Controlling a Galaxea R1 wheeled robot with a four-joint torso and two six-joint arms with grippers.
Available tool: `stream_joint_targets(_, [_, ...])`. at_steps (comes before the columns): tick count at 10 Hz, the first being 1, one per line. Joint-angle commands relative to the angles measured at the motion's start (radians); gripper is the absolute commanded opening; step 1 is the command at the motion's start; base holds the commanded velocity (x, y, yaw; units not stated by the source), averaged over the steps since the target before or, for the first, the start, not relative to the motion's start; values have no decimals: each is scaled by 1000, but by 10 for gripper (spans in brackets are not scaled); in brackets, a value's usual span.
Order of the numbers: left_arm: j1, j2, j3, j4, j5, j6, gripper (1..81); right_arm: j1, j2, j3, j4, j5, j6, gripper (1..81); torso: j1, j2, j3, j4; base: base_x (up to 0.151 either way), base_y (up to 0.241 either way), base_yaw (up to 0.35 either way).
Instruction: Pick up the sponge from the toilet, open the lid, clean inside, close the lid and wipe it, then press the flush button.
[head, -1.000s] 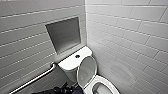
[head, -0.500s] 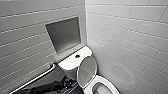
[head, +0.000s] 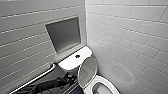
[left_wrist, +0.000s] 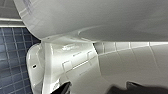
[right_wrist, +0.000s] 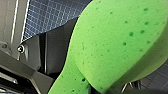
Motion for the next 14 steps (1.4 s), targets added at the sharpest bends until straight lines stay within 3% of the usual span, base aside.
stream_joint_targets(1, [-135, 17, 12, -23, 99, 7, 811, 7, -32, 16, -13, -41, -1, 10, 0, 0, 0, 0, 0, 0, 0])
stream_joint_targets(3, [-100, 13, 26, -7, 125, 14, 811, 15, -29, 13, -13, -41, -1, 10, 0, 0, 0, 0, 0, 0, 0])
stream_joint_targets(5, [-7, -21, 26, 85, 218, 58, 811, 27, -32, 4, -2, -46, 5, 10, 0, 0, 0, 0, 0, 0, 0])
stream_joint_targets(6, [56, -45, 26, 139, 263, 105, 811, 37, -31, -4, -2, -50, 5, 10, 0, 0, 0, 0, 0, 0, 0])
stream_joint_targets(8, [197, -117, 26, 225, 389, 316, 811, 58, -31, -4, -14, -66, 5, 10, 0, 0, 0, 0, 0, 0, 0])
stream_joint_targets(9, [281, -147, 23, 225, 404, 424, 811, 64, -24, -13, -19, -86, 3, 10, 0, 0, 0, 0, 0, 0, 0])
stream_joint_targets(10, [349, -154, 18, 225, 398, 478, 811, 64, -8, -47, -35, -96, 0, 10, 0, 0, 0, 0, 0, 0, 0])
stream_joint_targets(12, [460, -132, -3, 225, 396, 572, 811, 46, 49, -131, -83, -96, 3, 10, 0, 0, 0, 0, 0, 0, 0])
stream_joint_targets(14, [541, -113, -40, 225, 393, 621, 811, 24, 95, -186, -79, -98, 6, 10, 0, 0, 0, 0, 0, 0, 0])
